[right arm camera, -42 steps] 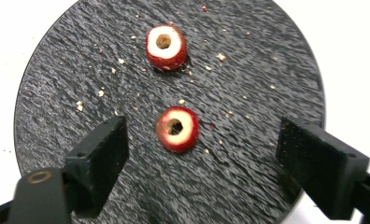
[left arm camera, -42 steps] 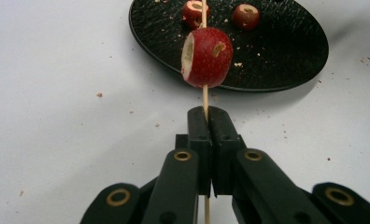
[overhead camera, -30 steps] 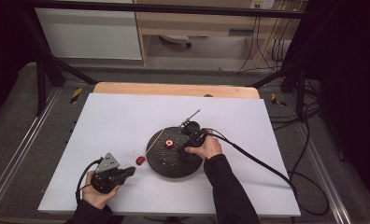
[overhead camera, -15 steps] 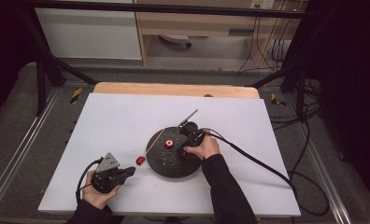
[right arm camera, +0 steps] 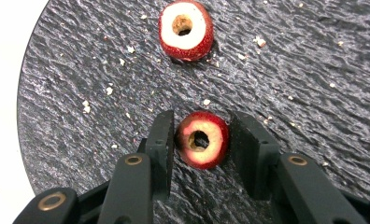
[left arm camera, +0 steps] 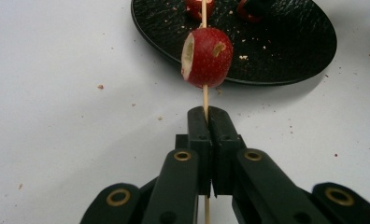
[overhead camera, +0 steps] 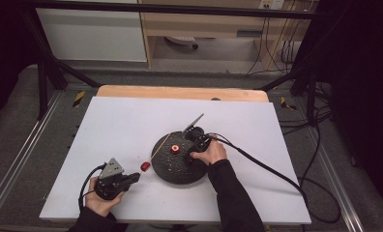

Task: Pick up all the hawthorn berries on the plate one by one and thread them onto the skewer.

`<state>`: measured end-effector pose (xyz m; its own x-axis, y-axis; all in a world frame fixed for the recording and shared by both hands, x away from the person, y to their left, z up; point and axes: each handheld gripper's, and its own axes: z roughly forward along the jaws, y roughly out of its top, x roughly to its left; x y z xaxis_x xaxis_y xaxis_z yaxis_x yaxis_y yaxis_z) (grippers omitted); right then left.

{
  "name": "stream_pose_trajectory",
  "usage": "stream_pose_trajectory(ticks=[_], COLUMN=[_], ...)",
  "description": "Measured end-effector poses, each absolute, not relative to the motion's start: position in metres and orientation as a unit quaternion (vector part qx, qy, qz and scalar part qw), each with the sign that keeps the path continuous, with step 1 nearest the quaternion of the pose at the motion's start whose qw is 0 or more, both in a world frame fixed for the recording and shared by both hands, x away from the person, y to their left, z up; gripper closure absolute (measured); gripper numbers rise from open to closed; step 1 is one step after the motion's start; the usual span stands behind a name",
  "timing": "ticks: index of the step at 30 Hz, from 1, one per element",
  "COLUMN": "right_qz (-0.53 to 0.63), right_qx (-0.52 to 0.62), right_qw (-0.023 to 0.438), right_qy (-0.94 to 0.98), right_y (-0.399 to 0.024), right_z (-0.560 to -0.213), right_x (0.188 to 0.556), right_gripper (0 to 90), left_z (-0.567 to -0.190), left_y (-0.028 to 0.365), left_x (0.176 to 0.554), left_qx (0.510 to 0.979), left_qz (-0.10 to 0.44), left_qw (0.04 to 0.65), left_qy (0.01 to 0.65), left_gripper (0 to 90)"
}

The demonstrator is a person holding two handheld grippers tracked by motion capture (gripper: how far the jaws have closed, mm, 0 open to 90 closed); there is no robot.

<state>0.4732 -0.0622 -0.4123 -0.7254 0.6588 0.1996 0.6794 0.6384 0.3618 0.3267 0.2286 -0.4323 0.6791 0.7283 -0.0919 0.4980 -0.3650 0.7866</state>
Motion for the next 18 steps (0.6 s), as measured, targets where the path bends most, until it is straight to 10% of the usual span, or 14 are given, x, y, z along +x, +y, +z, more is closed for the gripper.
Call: stream_pose_trajectory(ticks=[18], right_qz=[-0.227], right_qx=[-0.375], right_qw=[0.022], right_qy=[-0.899], right_y=[-0.066], right_z=[-0.4], right_x=[0.468], right_gripper=[62.7], left_z=[-0.433], left_y=[0.227], left_x=[0.326], left_qx=[0.817], left_qz=[0.146], left_qw=[0.416], left_qy=[0.372], left_gripper=[88.4])
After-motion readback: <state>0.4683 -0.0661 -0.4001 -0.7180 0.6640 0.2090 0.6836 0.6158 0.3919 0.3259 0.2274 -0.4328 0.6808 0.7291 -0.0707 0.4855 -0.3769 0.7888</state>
